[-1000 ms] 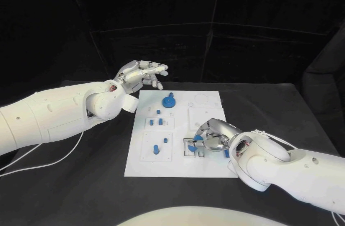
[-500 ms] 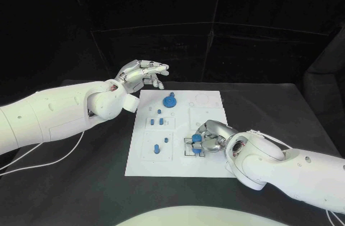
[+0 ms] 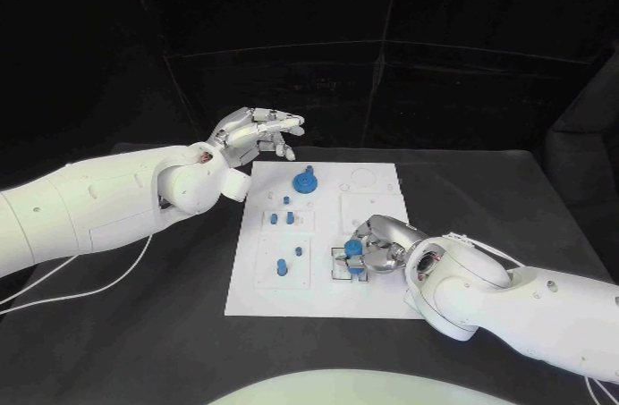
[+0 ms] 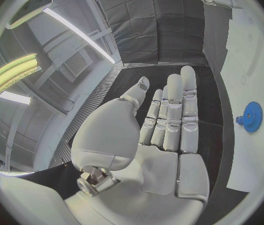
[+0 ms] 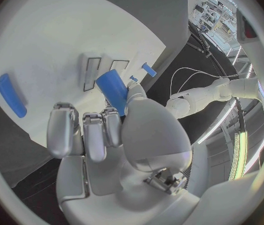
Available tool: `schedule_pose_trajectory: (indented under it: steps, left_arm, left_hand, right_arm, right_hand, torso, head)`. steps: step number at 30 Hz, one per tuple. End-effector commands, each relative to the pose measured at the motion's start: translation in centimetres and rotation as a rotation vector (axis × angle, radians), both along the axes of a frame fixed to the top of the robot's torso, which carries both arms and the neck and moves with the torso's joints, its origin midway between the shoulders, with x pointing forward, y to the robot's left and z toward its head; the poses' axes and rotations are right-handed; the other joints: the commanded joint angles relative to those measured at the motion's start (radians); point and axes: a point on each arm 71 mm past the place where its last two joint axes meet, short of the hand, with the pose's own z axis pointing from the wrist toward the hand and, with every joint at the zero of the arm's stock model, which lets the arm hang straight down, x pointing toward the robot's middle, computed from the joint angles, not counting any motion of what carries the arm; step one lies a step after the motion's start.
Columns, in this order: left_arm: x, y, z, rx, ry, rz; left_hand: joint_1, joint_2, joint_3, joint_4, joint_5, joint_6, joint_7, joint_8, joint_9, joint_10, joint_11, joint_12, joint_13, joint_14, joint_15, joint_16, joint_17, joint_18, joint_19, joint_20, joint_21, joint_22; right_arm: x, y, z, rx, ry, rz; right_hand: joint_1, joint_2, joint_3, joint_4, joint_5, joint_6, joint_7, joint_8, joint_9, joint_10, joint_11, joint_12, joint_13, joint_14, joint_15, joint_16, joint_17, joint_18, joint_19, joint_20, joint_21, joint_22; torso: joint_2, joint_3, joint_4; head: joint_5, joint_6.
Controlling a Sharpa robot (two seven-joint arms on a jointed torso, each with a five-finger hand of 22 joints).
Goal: Assemble the parts on the task board
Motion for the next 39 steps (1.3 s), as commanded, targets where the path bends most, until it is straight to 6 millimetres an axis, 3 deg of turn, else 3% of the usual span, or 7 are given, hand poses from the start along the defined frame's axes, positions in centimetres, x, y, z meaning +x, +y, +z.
schedule_pose_trajectory:
  steps: [1, 3, 6, 15, 19, 28, 39]
  left_arm:
    - [-0.01, -0.08, 0.14, -0.003, -0.008, -0.007]
    - [-0.01, -0.10, 0.13, -0.003, -0.008, -0.007]
    - [-0.01, -0.11, 0.13, -0.003, -0.008, -0.007]
    - [0.00, -0.07, 0.11, -0.002, -0.005, -0.007]
    - [0.01, -0.06, 0.10, -0.001, -0.004, -0.008]
    - [0.03, -0.17, 0.06, -0.001, -0.001, -0.013]
    - [0.03, -0.24, 0.02, 0.000, 0.003, -0.018]
  left_hand:
    - [0.001, 0.009, -0.004, 0.000, 0.001, -0.002, 0.000, 0.004, 0.000, -0.006, -0.002, 0.004, -0.001, -0.009, 0.001, -0.002, -0.001, 0.005, 0.010, 0.000, -0.006, -0.001]
    - [0.001, 0.009, -0.004, 0.000, 0.001, -0.003, 0.001, 0.004, 0.000, -0.007, -0.002, 0.004, -0.001, -0.009, 0.002, -0.002, -0.001, 0.005, 0.010, 0.000, -0.007, -0.001]
    - [0.001, 0.009, -0.004, 0.000, 0.001, -0.003, 0.001, 0.004, 0.000, -0.007, -0.002, 0.004, -0.001, -0.009, 0.002, -0.002, -0.001, 0.005, 0.010, 0.000, -0.007, -0.001]
    - [0.001, 0.009, -0.004, 0.000, 0.001, -0.003, 0.001, 0.004, 0.000, -0.007, -0.002, 0.004, -0.001, -0.009, 0.002, -0.002, -0.001, 0.005, 0.010, 0.000, -0.007, -0.001]
    - [0.000, 0.009, -0.006, 0.001, 0.001, -0.004, 0.001, 0.003, 0.000, -0.008, -0.001, 0.004, -0.001, -0.009, 0.002, -0.002, -0.002, 0.005, 0.010, 0.000, -0.007, -0.002]
    - [0.000, 0.009, -0.006, 0.001, 0.001, -0.004, 0.001, 0.003, 0.000, -0.008, -0.001, 0.004, -0.001, -0.009, 0.002, -0.002, -0.002, 0.005, 0.010, 0.000, -0.007, -0.002]
    - [0.000, 0.009, -0.006, 0.001, 0.001, -0.004, 0.001, 0.003, 0.000, -0.008, -0.001, 0.004, -0.001, -0.009, 0.002, -0.002, -0.002, 0.005, 0.010, 0.000, -0.007, -0.002]
  right_arm:
    - [0.00, 0.33, 0.56, 0.079, -0.044, 0.029]
    - [-0.03, 0.42, 0.66, 0.094, -0.052, 0.043]
    - [-0.05, 0.48, 0.69, 0.102, -0.054, 0.058]
    - [-0.25, 0.21, 0.80, 0.115, -0.054, 0.087]
    - [-0.41, 0.16, 0.99, 0.134, -0.063, 0.103]
    - [-0.56, 0.33, 1.00, 0.136, -0.071, 0.186]
    - [-0.06, 0.59, 0.89, 0.020, -0.190, 0.267]
  right_hand:
    - [0.087, 0.060, 0.046, -0.041, -0.131, 0.012, -0.012, 0.022, 0.010, -0.090, -0.012, -0.349, -0.249, 0.084, -0.014, -0.009, 0.171, -0.008, -0.001, -0.015, -0.008, -0.008]
    - [0.133, 0.079, 0.099, -0.073, -0.230, 0.004, -0.013, 0.030, 0.015, -0.159, -0.014, -0.565, -0.425, 0.080, -0.015, -0.019, 0.154, -0.006, -0.008, -0.019, -0.016, -0.021]
    - [0.147, 0.075, 0.162, -0.099, -0.269, -0.007, -0.008, 0.042, 0.022, -0.163, -0.011, -0.741, -0.569, 0.078, -0.009, -0.028, 0.140, -0.004, -0.014, -0.017, -0.023, -0.032]
    - [0.086, -0.007, 0.382, -0.154, -0.269, -0.029, 0.002, 0.068, 0.036, -0.116, 0.004, -0.973, -0.754, 0.076, -0.003, -0.042, 0.122, -0.002, -0.021, -0.003, -0.036, -0.048]
    - [0.071, -0.027, 0.420, -0.163, -0.266, -0.037, 0.008, 0.062, 0.033, -0.124, 0.009, -1.009, -0.781, 0.074, 0.004, -0.047, 0.114, 0.000, -0.024, -0.001, -0.040, -0.054]
    - [0.029, -0.083, 0.530, -0.182, -0.264, -0.067, 0.047, 0.003, 0.002, -0.199, 0.050, -1.143, -0.889, 0.069, 0.035, -0.063, 0.091, 0.003, -0.034, 0.027, -0.051, -0.073]
    - [-0.007, -0.130, 0.575, -0.185, -0.275, -0.077, 0.070, -0.047, -0.022, -0.226, 0.072, -1.213, -0.981, 0.063, 0.056, -0.078, 0.066, 0.010, -0.053, 0.047, -0.071, -0.109]
  torso:
    - [0.000, -0.0002, -0.0002]
    - [0.000, 0.0000, 0.0004]
    - [0.000, 0.0005, 0.0004]
    - [0.000, 0.0001, -0.0002]
    - [0.000, 0.0005, -0.0003]
    - [0.000, -0.0003, 0.0014]
    - [0.001, -0.0001, 0.0011]
  head:
    - [-0.001, 0.001]
    - [-0.002, 0.001]
    - [-0.002, 0.001]
    - [0.001, -0.001]
    - [0.002, -0.001]
    - [0.002, -0.003]
    - [0.008, -0.004]
